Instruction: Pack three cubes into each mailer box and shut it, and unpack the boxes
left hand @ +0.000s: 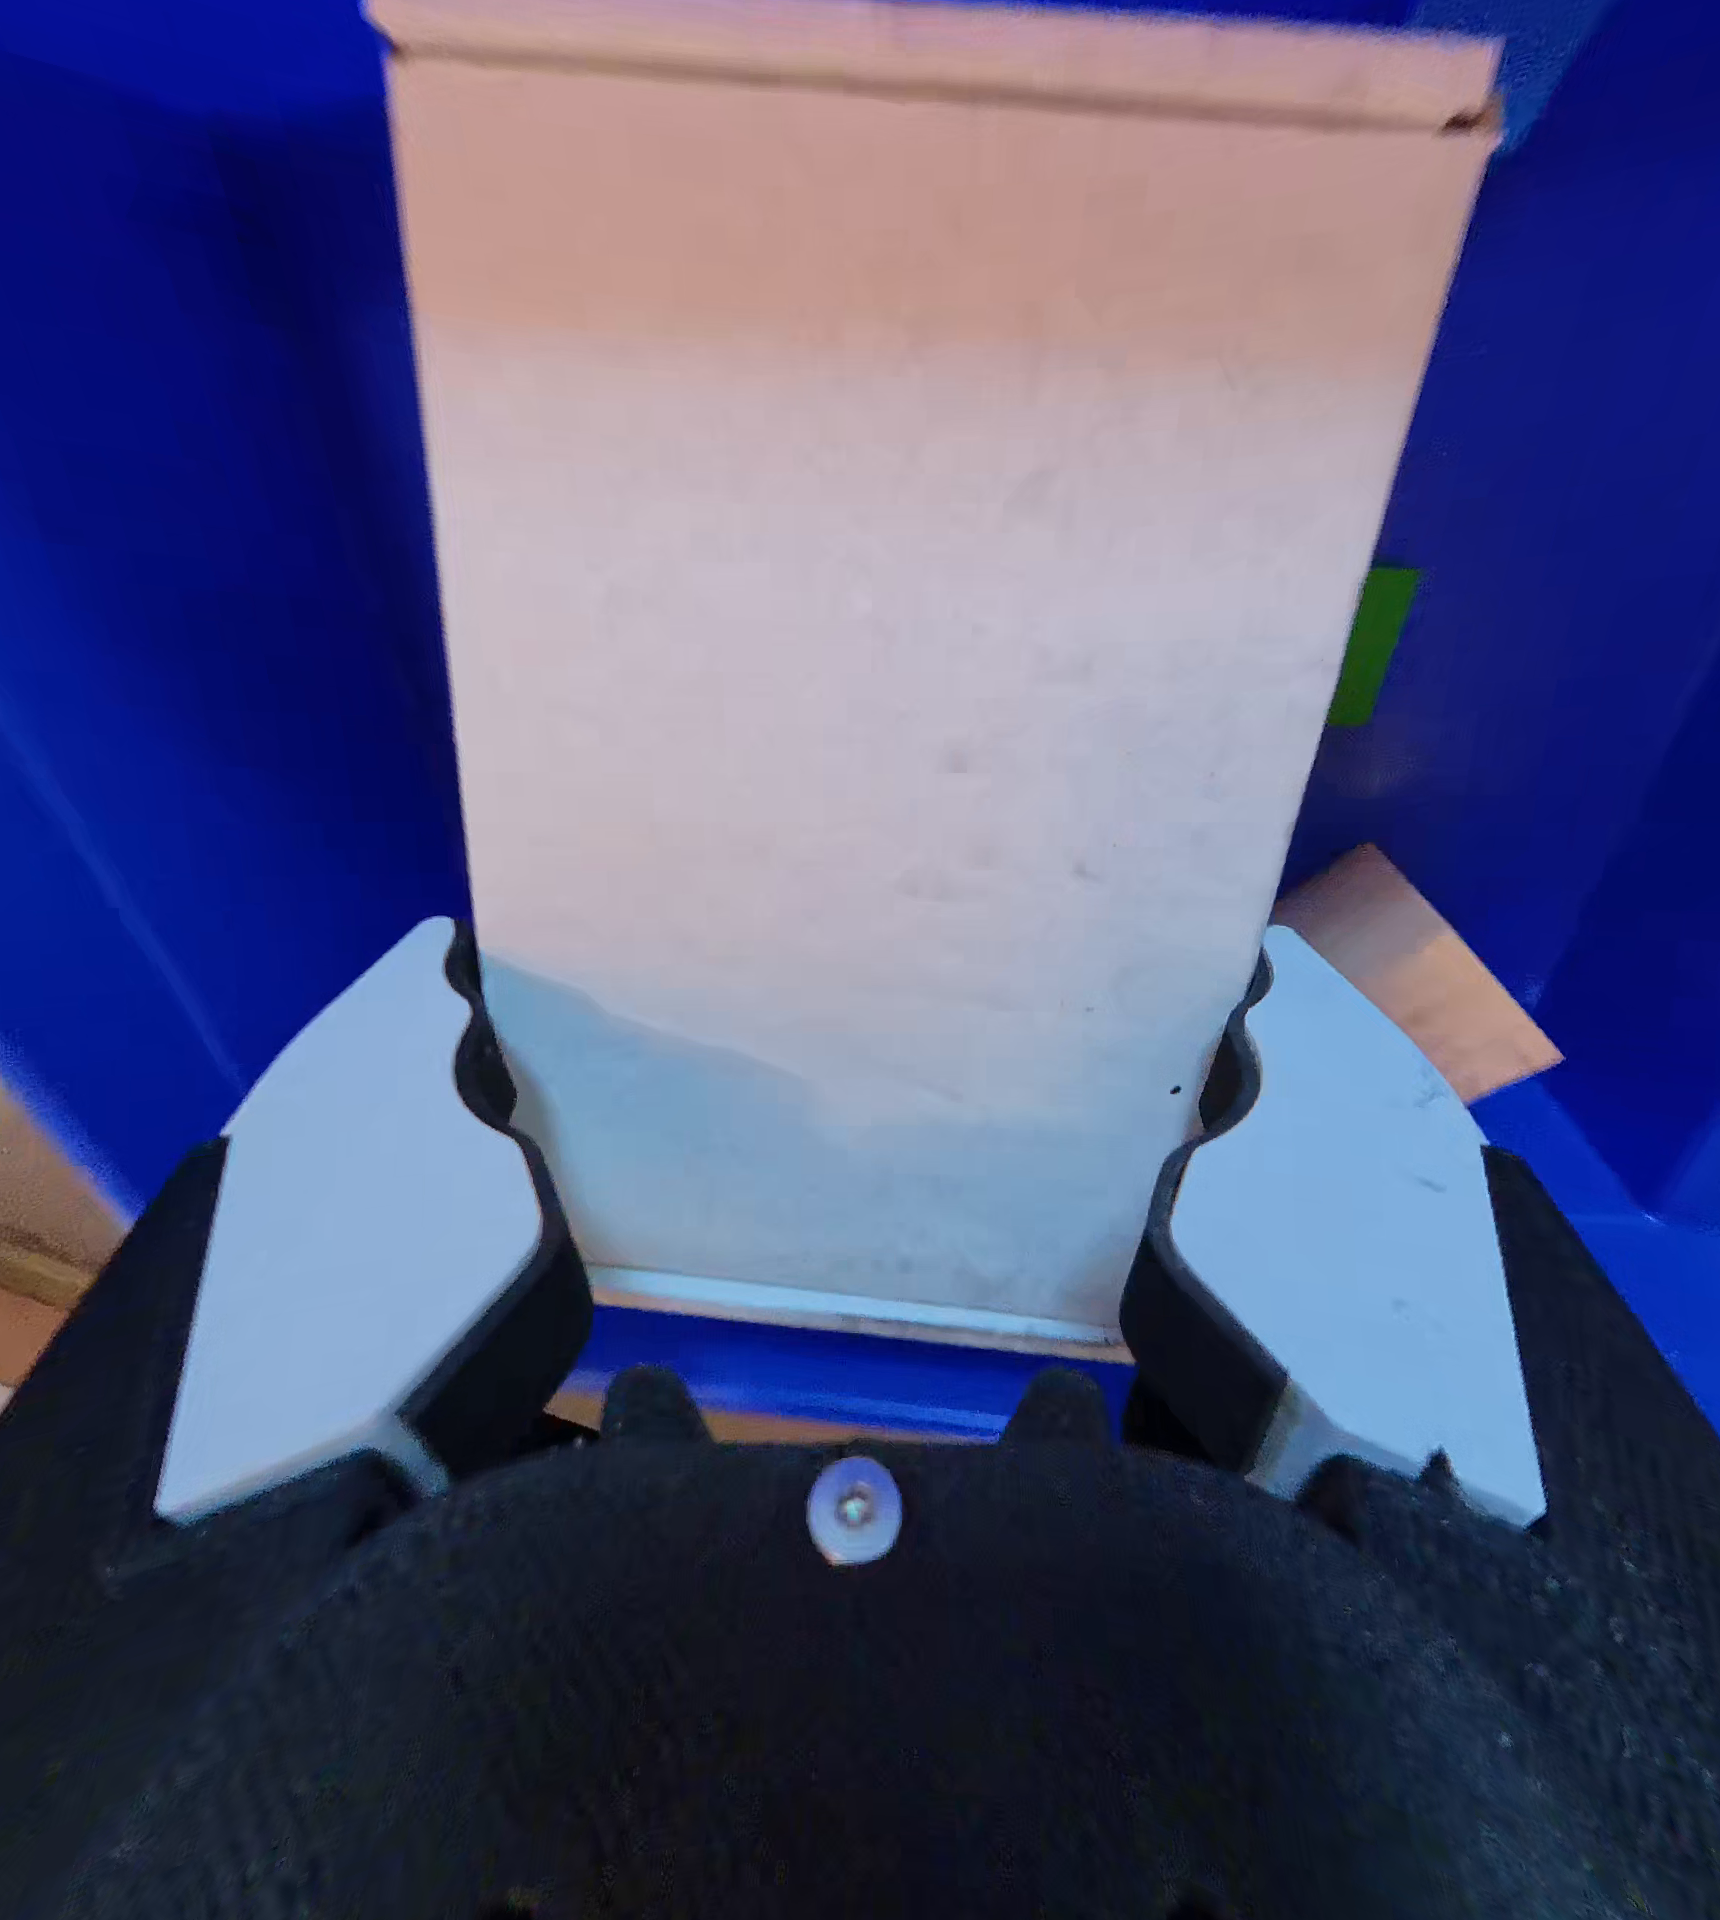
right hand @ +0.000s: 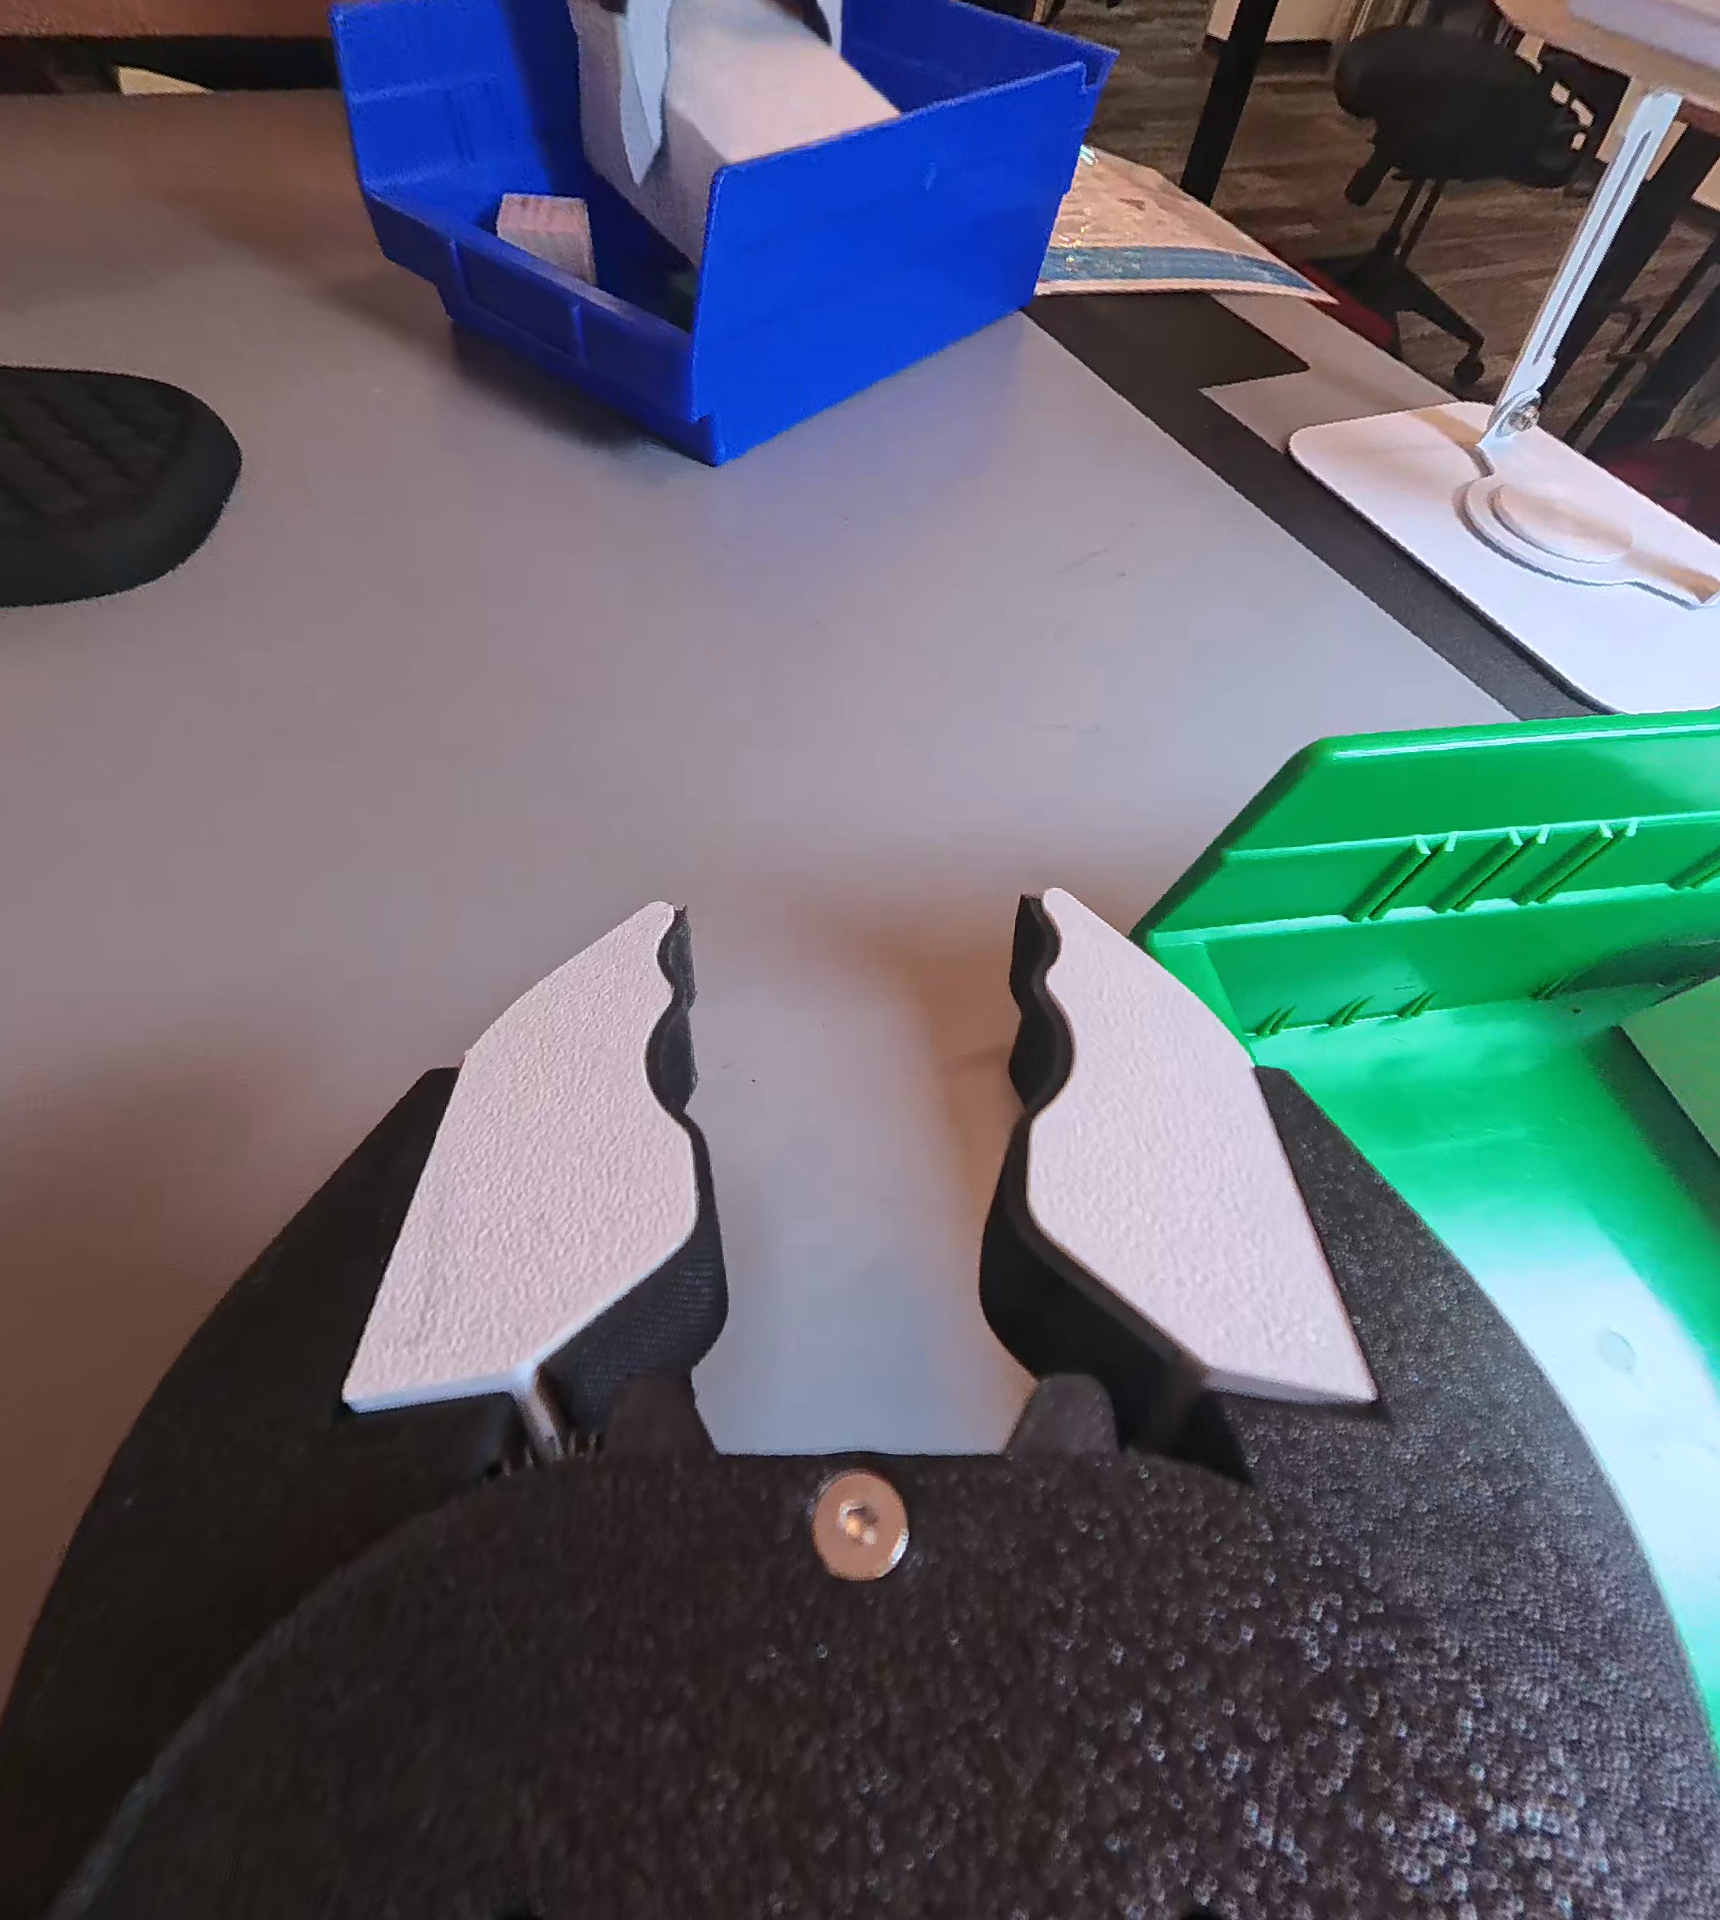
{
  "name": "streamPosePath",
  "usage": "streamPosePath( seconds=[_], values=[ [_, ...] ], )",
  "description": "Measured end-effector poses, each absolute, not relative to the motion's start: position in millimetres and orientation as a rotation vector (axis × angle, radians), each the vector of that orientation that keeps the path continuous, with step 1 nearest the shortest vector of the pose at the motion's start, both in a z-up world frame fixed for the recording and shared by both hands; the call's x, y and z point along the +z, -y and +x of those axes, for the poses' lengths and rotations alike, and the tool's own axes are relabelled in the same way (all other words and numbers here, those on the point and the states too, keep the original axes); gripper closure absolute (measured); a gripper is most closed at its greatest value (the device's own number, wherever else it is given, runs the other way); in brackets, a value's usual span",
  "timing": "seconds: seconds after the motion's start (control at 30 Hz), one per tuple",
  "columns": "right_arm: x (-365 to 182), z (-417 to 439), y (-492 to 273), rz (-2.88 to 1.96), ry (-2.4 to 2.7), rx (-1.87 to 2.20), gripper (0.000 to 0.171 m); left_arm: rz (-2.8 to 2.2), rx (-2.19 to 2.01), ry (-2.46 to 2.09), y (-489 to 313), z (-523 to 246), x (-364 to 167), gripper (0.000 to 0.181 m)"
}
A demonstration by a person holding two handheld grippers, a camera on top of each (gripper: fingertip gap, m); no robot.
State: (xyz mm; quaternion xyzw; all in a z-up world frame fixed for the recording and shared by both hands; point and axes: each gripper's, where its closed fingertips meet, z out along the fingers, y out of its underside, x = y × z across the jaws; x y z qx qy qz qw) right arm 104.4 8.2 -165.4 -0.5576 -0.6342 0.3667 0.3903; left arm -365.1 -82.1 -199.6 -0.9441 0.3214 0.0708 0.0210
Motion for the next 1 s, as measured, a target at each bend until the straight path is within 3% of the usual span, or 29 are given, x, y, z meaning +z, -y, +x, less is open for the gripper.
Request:
streamPosePath(
  seconds=[0.27, 0.43, 0.77, 0.83, 1.0],
  values=[
    [-159.6, 102.0, 7.0, -1.333, 1.634, 0.908, 0.112, -2.716, 0.226, -0.924, 102.4, -334.0, -108.1, 0.051],
    [-144.5, 87.2, 25.3, -1.153, 1.646, 0.783, 0.110, -2.511, -0.006, -1.030, 110.1, -246.0, -74.7, 0.051],
    [-99.9, 48.9, 107.4, -0.412, 1.687, 0.277, 0.093, -2.177, -0.855, -1.376, 139.6, -12.0, -130.8, 0.051],
    [-100.1, 48.2, 113.9, -0.342, 1.667, 0.190, 0.086, -2.191, -0.920, -1.466, 151.6, 9.4, -154.0, 0.051],
    [-112.9, 63.7, 124.1, -0.348, 1.737, 0.296, 0.096, -2.197, -1.084, -1.486, 175.1, 37.1, -181.7, 0.052]
  ],
)
